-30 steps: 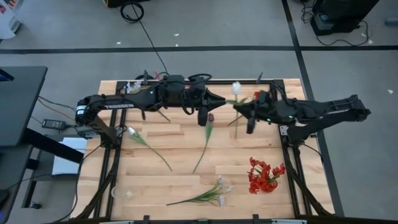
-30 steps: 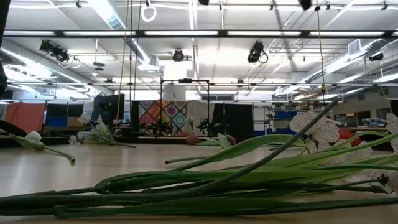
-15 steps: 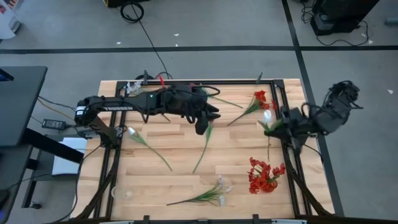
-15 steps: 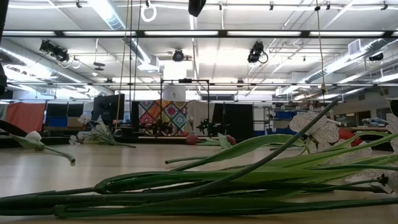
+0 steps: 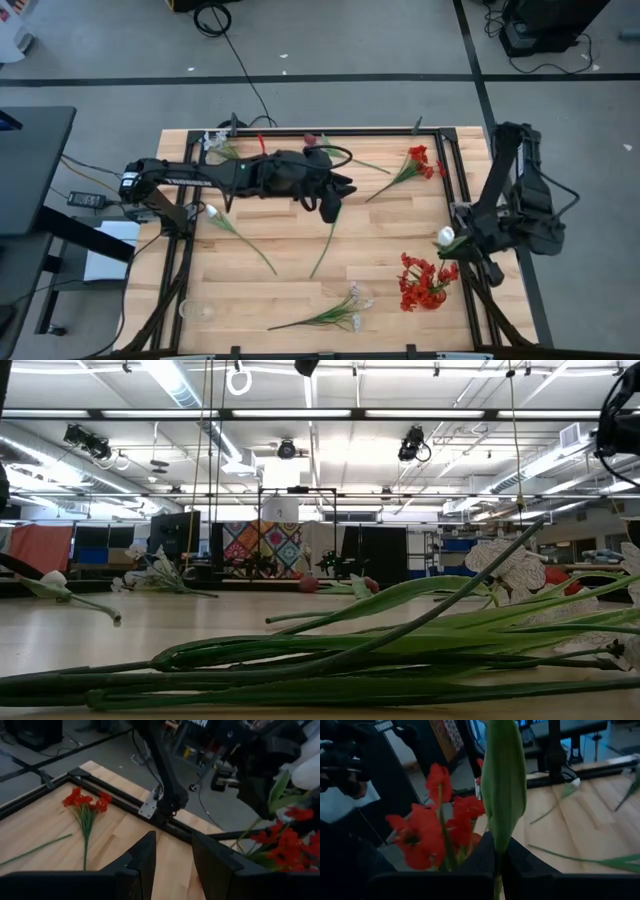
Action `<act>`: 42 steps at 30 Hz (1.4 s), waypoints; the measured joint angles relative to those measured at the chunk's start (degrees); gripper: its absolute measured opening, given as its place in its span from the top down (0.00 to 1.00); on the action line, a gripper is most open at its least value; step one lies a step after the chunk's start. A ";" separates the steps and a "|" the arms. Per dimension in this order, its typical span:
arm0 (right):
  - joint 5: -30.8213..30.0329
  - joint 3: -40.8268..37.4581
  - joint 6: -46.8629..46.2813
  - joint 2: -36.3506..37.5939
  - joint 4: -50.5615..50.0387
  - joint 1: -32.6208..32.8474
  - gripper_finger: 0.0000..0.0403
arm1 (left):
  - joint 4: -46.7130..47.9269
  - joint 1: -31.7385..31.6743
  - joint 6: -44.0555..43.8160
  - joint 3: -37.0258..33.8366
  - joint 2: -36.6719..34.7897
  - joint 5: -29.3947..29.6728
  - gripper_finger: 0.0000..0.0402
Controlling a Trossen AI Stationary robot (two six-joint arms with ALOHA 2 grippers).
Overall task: Sort flowers into vase by color
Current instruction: Put the right white flower into the red vase, then put the white flower into the red vase
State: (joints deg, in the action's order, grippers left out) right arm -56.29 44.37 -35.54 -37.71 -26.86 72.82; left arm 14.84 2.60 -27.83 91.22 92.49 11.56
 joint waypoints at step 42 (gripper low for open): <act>-4.56 -2.50 -11.94 -4.82 2.66 11.43 0.57 | -0.84 0.90 -1.01 0.04 0.15 6.55 0.67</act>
State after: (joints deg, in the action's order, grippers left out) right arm -60.85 41.87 -47.48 -42.53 -24.19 84.25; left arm 14.00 3.50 -28.84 91.26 92.64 18.11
